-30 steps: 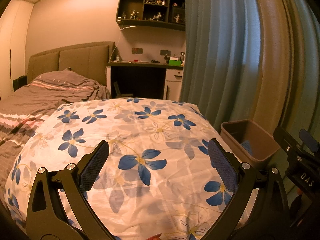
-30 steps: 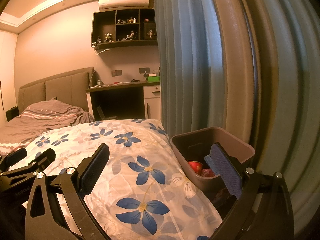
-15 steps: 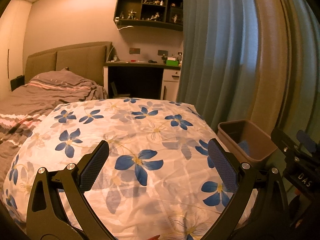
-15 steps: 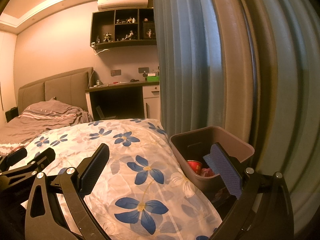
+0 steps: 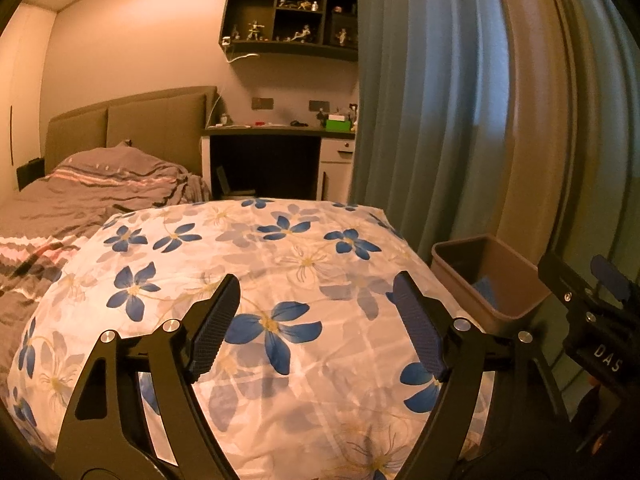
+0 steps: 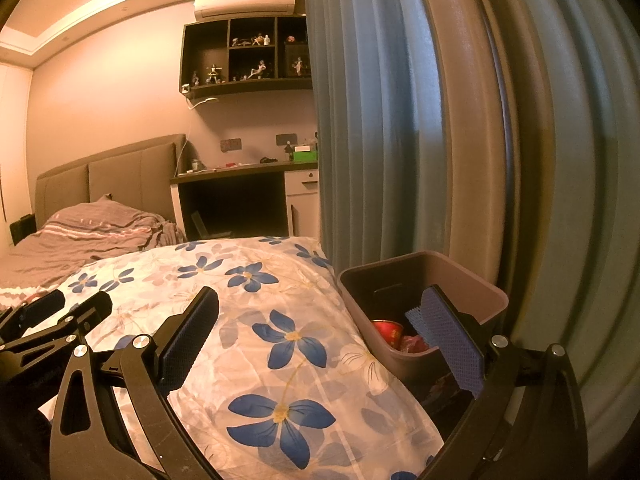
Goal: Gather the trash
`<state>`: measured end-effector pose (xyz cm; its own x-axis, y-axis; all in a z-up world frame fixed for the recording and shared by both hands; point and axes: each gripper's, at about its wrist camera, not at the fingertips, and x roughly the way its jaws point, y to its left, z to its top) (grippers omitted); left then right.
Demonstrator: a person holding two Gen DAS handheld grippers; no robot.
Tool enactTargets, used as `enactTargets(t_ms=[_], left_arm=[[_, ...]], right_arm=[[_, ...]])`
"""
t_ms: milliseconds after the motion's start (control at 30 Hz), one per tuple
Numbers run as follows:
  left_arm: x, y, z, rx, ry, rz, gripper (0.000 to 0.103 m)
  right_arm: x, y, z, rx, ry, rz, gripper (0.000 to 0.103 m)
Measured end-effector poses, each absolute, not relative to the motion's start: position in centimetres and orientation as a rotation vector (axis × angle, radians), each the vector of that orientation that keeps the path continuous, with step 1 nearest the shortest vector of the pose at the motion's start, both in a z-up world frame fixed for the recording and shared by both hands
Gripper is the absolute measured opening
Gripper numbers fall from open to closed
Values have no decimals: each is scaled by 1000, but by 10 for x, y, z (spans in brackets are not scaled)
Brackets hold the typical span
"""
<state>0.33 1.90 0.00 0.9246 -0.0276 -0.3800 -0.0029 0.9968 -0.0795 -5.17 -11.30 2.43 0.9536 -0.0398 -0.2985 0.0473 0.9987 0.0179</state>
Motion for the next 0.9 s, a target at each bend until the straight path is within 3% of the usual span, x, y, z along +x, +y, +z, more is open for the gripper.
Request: enactTargets(t_ms=[600,900], left_arm=[[7,16,5,-68,381,-8,78],[8,16,7,-63,366,42,96]], right_arm=[[-52,-119,24,29,300,-46,97],[-54,-123,24,39,299,-52,97]])
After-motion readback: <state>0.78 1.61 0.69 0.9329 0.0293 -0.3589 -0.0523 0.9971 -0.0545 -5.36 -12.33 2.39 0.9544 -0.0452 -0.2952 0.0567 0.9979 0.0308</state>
